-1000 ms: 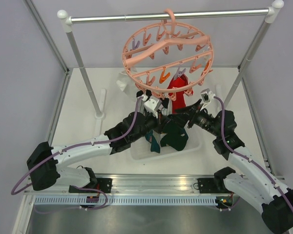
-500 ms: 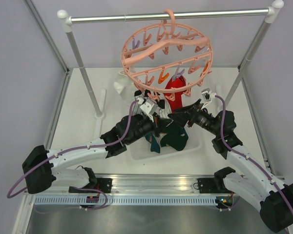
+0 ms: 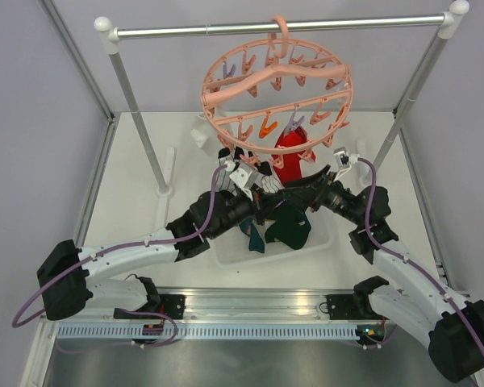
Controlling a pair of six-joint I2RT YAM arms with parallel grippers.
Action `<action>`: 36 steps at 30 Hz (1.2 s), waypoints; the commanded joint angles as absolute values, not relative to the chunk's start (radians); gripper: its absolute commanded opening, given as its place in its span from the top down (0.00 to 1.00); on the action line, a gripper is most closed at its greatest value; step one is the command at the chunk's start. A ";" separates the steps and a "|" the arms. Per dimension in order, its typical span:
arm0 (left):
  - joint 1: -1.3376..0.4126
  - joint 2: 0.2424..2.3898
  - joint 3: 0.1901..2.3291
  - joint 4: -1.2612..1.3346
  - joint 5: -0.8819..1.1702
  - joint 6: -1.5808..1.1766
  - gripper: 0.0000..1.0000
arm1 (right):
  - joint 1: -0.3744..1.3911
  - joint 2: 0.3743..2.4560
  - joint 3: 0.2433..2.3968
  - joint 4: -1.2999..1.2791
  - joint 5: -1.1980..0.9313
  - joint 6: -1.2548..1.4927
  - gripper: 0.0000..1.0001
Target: Remove the socks clipped to the hanger
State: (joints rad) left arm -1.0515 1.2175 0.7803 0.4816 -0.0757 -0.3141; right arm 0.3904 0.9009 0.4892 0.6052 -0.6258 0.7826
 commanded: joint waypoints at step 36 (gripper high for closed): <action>-1.055 1.215 0.761 0.603 -0.081 -0.371 0.98 | 0.342 1.015 0.348 1.196 -0.686 1.256 0.27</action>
State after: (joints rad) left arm -1.0515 1.2148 0.7578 0.5369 -0.0940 -0.3382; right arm 0.3466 0.9962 0.3557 1.0252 -0.6666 1.1820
